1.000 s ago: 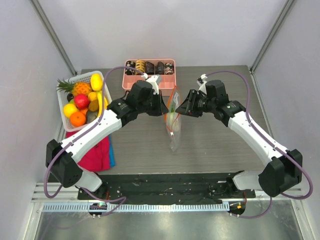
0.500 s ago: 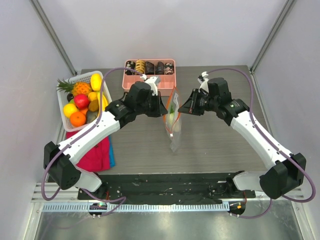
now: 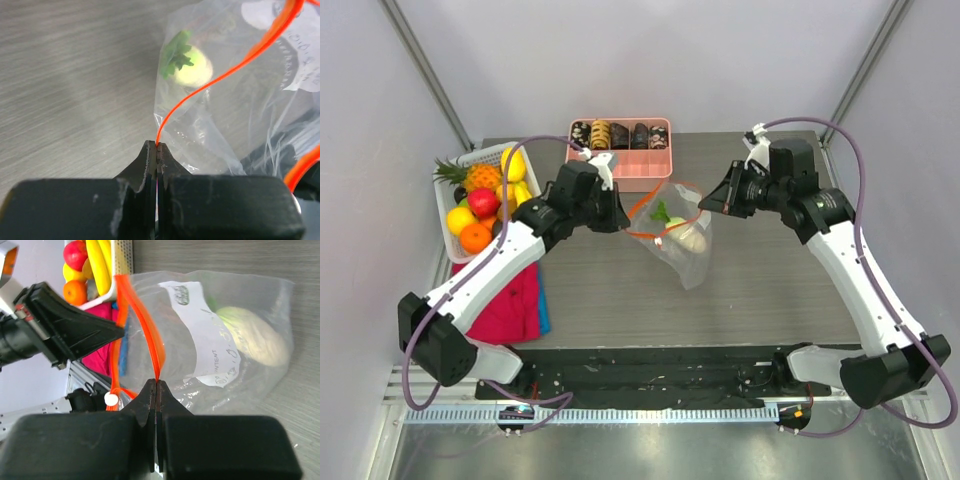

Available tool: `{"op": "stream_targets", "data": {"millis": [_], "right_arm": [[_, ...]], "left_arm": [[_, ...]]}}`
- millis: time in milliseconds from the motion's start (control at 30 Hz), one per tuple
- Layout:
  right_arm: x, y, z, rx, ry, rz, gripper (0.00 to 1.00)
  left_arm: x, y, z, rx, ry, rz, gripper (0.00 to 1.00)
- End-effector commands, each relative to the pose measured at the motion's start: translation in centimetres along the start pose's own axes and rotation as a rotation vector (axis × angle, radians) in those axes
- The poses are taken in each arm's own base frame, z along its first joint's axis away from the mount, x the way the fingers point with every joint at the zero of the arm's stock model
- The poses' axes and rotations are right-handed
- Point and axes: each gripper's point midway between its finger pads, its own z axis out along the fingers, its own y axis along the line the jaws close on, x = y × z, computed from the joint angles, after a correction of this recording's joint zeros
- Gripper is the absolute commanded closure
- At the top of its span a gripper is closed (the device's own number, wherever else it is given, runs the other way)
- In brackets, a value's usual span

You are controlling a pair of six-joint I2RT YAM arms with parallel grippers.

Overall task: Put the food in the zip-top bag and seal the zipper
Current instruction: Open the zipper of the food storage bag at the center of the board, then pick up the fake fruit from the bin.

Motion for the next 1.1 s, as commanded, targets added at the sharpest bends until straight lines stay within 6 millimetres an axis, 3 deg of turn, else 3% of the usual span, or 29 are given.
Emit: {"op": "stream_targets", "data": {"millis": [0, 100, 200, 233, 300, 333, 400, 433, 500, 533, 600, 633, 733, 767, 833, 867, 967, 1067], "right_arm": [[2.3, -0.4, -0.1, -0.007, 0.054, 0.009, 0.99], [3.2, -2.0, 1.3, 0.021, 0.073, 0.036, 0.99], [3.0, -1.9, 2.6, 0.006, 0.069, 0.043, 0.99], [2.9, -1.8, 2.9, 0.004, 0.067, 0.048, 0.99], [2.5, -1.6, 3.5, -0.006, 0.057, 0.046, 0.99], [2.4, -1.6, 3.6, -0.006, 0.056, 0.051, 0.99], [2.6, -1.4, 4.0, -0.015, 0.056, 0.059, 0.99], [2.7, -1.4, 4.2, -0.018, 0.056, 0.062, 0.99], [3.0, -1.4, 4.4, -0.021, 0.057, 0.066, 0.99], [3.2, -1.6, 4.6, -0.018, 0.062, 0.072, 0.99], [3.3, -1.6, 4.7, -0.019, 0.06, 0.074, 0.99], [3.4, -1.7, 4.7, -0.018, 0.061, 0.077, 0.99], [3.4, -1.6, 4.7, -0.019, 0.057, 0.079, 0.99], [3.4, -1.6, 4.7, -0.022, 0.058, 0.078, 0.99], [3.3, -1.6, 4.7, -0.019, 0.056, 0.073, 0.99], [3.4, -1.6, 4.7, -0.018, 0.057, 0.072, 0.99], [3.3, -1.6, 4.8, -0.016, 0.057, 0.07, 0.99], [3.3, -1.7, 4.9, -0.013, 0.06, 0.07, 0.99]], "left_arm": [[2.0, 0.0, 1.8, 0.033, 0.089, 0.05, 1.0], [2.6, 1.3, 3.2, 0.007, 0.124, 0.048, 0.98], [1.2, 1.9, 2.6, 0.027, 0.084, 0.041, 0.77], [0.7, 1.6, 2.0, 0.063, 0.075, 0.039, 0.58], [-1.4, 2.6, -0.2, 0.071, 0.013, 0.029, 0.43], [-2.0, 3.2, -1.0, 0.067, -0.005, 0.018, 0.3], [-3.2, 4.4, -3.9, 0.067, -0.056, 0.005, 0.21], [-4.2, 6.8, -5.4, 0.013, -0.096, -0.023, 0.12], [-4.8, 9.4, -7.7, -0.066, -0.133, -0.042, 0.01], [-6.1, 11.7, -10.2, -0.127, -0.2, -0.063, 0.0], [-6.9, 14.8, -13.0, -0.227, -0.25, -0.066, 0.0], [-7.6, 17.5, -15.1, -0.304, -0.296, -0.108, 0.0], [-8.0, 21.3, -17.5, -0.372, -0.306, -0.179, 0.0], [-8.0, 23.5, -18.9, -0.417, -0.318, -0.224, 0.0], [-8.0, 25.4, -19.9, -0.462, -0.284, -0.223, 0.02], [-7.5, 27.3, -19.9, -0.489, -0.254, -0.258, 0.02], [-6.5, 30.0, -19.5, -0.527, -0.168, -0.292, 0.04], [-6.0, 31.2, -18.7, -0.526, -0.125, -0.3, 0.05]]}}
